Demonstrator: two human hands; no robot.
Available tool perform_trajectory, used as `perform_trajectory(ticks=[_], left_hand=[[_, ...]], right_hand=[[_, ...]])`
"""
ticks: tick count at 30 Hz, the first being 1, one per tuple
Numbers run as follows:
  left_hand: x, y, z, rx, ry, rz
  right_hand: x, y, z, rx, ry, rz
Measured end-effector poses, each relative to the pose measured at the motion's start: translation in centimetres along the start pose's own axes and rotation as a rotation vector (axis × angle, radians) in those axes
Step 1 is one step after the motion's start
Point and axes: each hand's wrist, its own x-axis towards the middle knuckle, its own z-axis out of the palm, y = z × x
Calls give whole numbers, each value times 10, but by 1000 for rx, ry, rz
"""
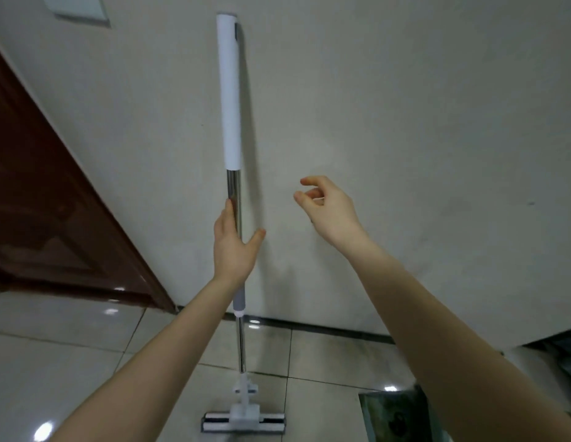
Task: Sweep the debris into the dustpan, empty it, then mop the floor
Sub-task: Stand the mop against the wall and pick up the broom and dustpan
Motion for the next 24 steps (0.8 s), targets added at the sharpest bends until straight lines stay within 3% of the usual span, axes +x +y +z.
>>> perform_trajectory(ticks=[6, 11, 19, 24], left_hand=[[-88, 44, 53, 45, -13, -45], [-187, 108, 152, -1, -301, 59], [-297, 172, 306, -17, -747, 250], [-326, 197, 386, -30, -962, 275]], right_hand=[[-84, 63, -106, -13, -32, 9], [-165, 119, -213, 0, 29, 91], [-273, 207, -351, 83, 488, 350], [-305, 255, -399, -28, 683, 509]])
